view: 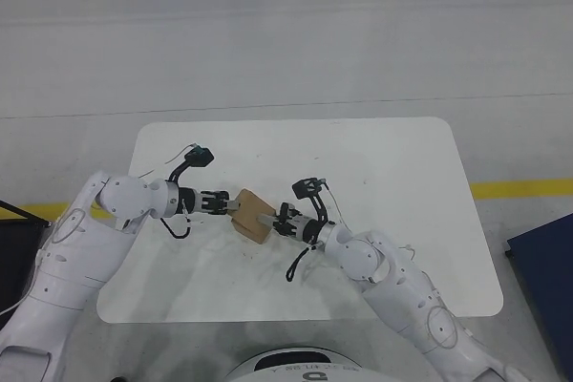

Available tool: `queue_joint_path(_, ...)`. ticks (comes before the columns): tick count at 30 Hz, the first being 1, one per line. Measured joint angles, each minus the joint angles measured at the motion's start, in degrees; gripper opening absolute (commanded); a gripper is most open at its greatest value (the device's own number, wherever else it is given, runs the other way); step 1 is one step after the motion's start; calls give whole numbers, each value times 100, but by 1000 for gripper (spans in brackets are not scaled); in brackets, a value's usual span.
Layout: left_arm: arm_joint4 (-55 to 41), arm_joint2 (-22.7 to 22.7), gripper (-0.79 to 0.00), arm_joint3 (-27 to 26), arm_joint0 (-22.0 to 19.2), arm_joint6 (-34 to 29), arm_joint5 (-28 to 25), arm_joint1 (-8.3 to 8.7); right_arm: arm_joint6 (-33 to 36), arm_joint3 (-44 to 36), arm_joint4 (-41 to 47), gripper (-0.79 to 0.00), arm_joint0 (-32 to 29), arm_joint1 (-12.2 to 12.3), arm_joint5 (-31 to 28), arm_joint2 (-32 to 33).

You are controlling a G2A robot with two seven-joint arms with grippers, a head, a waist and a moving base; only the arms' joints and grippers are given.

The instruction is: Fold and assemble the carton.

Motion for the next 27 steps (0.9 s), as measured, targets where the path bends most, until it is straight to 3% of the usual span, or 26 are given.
queue_joint_path(7,-93,35,-483,278,-19,73,-80,-18,-41,34,62,-256,8,-13,-15,-36)
queue_joint_path(27,-30,19,-493,324,36,139,-3,-12,-45,66,109,-249,-46,-5,-44,-24)
